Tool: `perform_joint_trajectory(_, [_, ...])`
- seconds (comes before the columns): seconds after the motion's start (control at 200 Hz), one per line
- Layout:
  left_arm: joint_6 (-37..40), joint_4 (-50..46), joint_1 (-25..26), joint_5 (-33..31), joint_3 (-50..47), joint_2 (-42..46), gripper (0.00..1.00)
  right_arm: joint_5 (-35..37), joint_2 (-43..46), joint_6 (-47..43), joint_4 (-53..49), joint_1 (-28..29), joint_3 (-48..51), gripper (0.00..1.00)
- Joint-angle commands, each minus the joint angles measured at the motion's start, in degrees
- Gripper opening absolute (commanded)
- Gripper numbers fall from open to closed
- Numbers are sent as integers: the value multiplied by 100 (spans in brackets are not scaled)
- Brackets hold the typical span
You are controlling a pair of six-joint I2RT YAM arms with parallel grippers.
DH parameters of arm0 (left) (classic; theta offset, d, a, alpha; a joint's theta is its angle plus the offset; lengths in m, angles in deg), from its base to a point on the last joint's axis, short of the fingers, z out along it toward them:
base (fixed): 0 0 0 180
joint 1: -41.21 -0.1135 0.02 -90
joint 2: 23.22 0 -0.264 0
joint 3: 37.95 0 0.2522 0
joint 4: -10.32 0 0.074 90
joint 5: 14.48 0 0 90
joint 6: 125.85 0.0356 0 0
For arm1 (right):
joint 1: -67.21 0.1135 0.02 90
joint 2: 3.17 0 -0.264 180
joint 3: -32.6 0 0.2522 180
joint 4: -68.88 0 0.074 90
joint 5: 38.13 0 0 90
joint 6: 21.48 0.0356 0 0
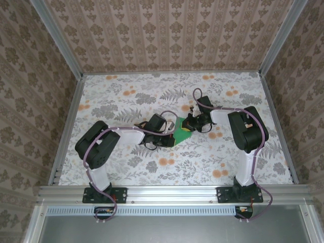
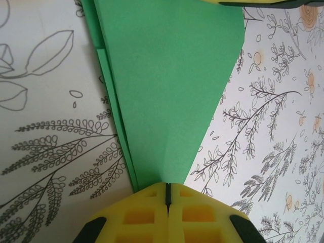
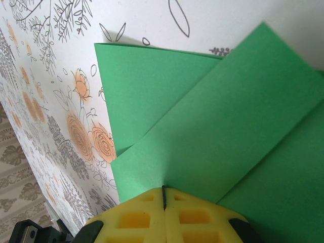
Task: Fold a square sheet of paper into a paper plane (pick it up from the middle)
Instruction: Fourth fold the wing at the center of the table.
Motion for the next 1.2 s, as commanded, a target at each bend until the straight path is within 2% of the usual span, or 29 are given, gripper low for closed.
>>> perform_joint_trajectory(0.0, [167, -1696, 54, -64, -383, -25, 0, 1267, -512, -107, -778, -119, 245, 6])
perform_joint_trajectory(0.485, [279, -1933, 68, -104, -402, 168, 0, 1284, -503, -115, -791, -135, 267, 6])
perform_joint_trajectory(0.69, [321, -2009, 98, -93, -265, 677, 0, 1174, -411, -73, -772, -137, 229, 7])
perform_joint_trajectory(0.795, [149, -1846, 59, -232, -131, 939, 5, 814, -219, -19, -601, -128, 165, 10])
perform_joint_trajectory(0.985, [-552, -950, -69, -513, -6, 1048, 23, 215, 481, 219, -285, -94, -28, 22])
perform_joint_trajectory(1.09, [-892, -374, -80, -563, 78, 868, 28, 234, 907, 334, -235, -102, 4, 27])
perform_joint_trajectory(1.195, [-1130, -55, -71, -523, 257, 544, 29, 680, 1249, 440, -403, -98, 191, 31])
